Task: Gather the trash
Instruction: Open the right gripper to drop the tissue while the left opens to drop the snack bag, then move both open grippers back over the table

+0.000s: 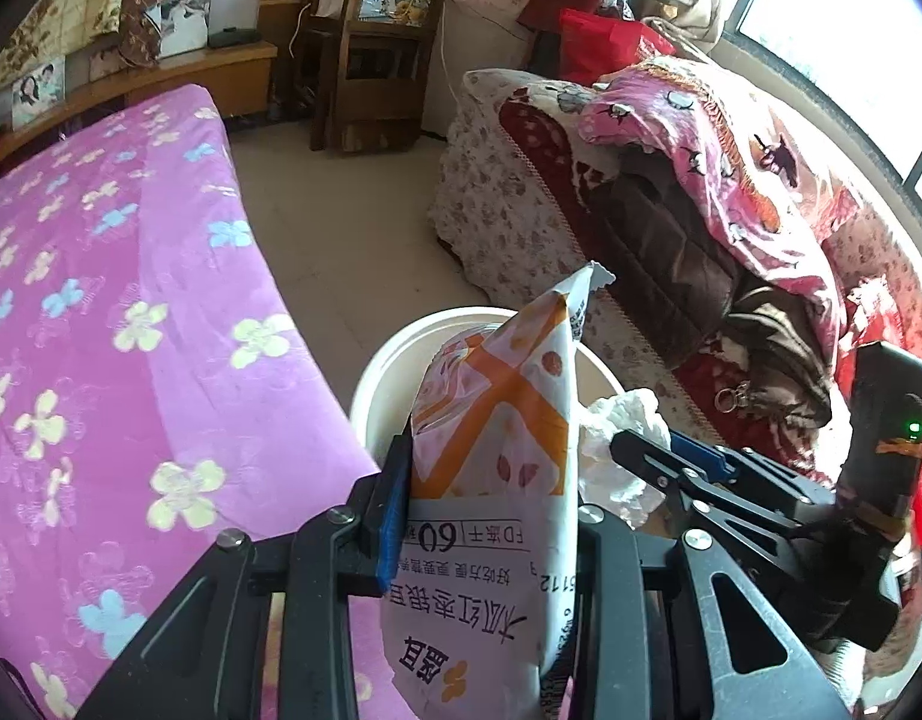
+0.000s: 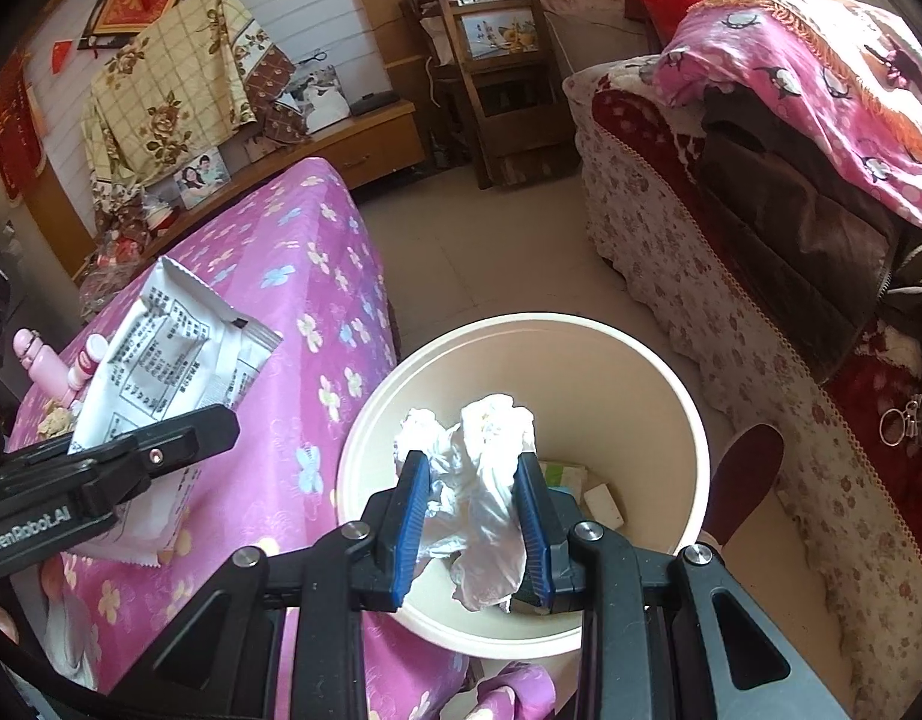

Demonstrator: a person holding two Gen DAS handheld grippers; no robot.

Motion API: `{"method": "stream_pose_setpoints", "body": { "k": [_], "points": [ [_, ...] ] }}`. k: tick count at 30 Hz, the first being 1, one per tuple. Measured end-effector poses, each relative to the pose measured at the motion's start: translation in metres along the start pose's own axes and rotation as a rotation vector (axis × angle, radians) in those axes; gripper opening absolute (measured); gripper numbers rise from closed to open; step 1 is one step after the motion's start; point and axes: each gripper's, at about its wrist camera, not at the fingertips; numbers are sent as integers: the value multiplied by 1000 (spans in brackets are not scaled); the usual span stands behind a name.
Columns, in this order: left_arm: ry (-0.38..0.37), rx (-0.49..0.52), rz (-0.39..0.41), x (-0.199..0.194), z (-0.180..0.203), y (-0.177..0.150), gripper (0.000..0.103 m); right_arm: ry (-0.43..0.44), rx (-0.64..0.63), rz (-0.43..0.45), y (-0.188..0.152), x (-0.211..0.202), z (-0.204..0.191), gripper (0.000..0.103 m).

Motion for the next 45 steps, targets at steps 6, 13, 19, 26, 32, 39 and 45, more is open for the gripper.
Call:
{"method": "stream_pose_setpoints", "body": {
  "k": [6, 13, 19, 26, 32, 39, 45],
  "points": [
    [-38, -15, 17, -3, -3, 0, 67, 9, 63, -16, 3, 6, 15, 56],
    [-17, -22, 24, -8, -8, -4, 67, 28, 71, -9, 0, 4, 16, 77],
    [-33, -36, 65, -23, -11, -2, 67, 19, 59, -3, -4, -1, 8, 77],
    [-3, -33, 76, -31, -13, -9, 67, 5, 41, 15, -3, -11, 4, 77],
    [59, -33, 95, -40, -22, -21, 67, 15, -1, 12, -8, -10, -15, 77],
    [121, -64, 131, -60, -43, -33, 67, 33, -47, 15, -14, -12, -44, 77],
    [167, -112, 156, -76, -67, -47, 67, 42, -90, 10, -15, -11, -69, 77]
  ]
}}
Point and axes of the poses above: each gripper's, at about its wrist camera, not at the fingertips, and x roughly the way its jaws point, z to its right, y to its top, and after that the axes turned 13 degrees about -z, right-handed
